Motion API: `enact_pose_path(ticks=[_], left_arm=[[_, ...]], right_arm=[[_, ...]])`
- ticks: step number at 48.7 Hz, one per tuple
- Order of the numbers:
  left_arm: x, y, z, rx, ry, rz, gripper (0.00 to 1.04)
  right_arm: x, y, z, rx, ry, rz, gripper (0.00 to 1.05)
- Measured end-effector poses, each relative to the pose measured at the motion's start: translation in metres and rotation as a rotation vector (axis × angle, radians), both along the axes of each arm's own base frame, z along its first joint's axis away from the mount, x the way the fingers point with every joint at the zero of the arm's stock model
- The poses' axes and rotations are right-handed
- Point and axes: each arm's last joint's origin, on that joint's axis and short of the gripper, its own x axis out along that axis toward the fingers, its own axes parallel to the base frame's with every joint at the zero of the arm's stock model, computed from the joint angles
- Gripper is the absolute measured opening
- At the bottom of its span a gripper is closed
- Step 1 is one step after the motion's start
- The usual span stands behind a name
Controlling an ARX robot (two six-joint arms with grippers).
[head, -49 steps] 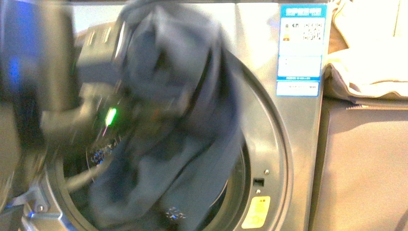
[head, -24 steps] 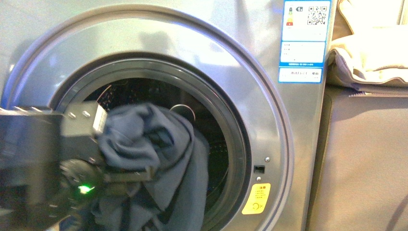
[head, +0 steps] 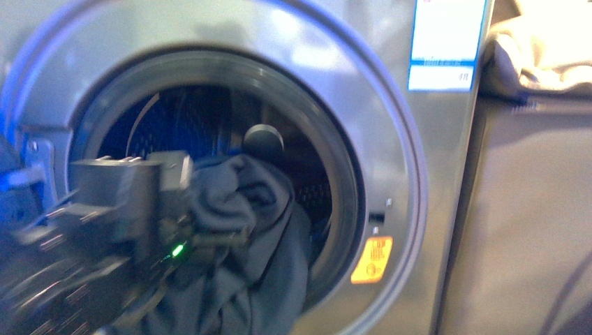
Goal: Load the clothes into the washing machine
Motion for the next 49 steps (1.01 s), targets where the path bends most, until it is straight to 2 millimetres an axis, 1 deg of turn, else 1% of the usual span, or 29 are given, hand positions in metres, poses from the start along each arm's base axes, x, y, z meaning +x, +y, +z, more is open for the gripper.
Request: enact_pose_path(ticks=[4,11,21,35,42,49], left_arm=[[0.017,0.003,0.0,0.001,0.0,0.015,0.14],[0.054,0.005,0.001,0.024,-0.007,0.047,0.13],[0.089,0.01,0.003,0.035,-0.025,0.093,0.13],[0.121,0.017,0.001,0.051,-0.016,0.151,0.13],[0.129,0.016,0.001,0.068,0.016,0.17,0.13],[0.133,0.015,-0.005,0.086,0.031,0.161,0.13]], right_arm=[[0.0,0.0,0.0,0.0,0.0,0.0,0.97],[0.0,0.0,0.0,0.0,0.0,0.0,0.97],[0.0,0.0,0.0,0.0,0.0,0.0,0.97],[0.0,0.0,0.0,0.0,0.0,0.0,0.97],[0.0,0.0,0.0,0.0,0.0,0.0,0.97],[0.0,0.0,0.0,0.0,0.0,0.0,0.97]])
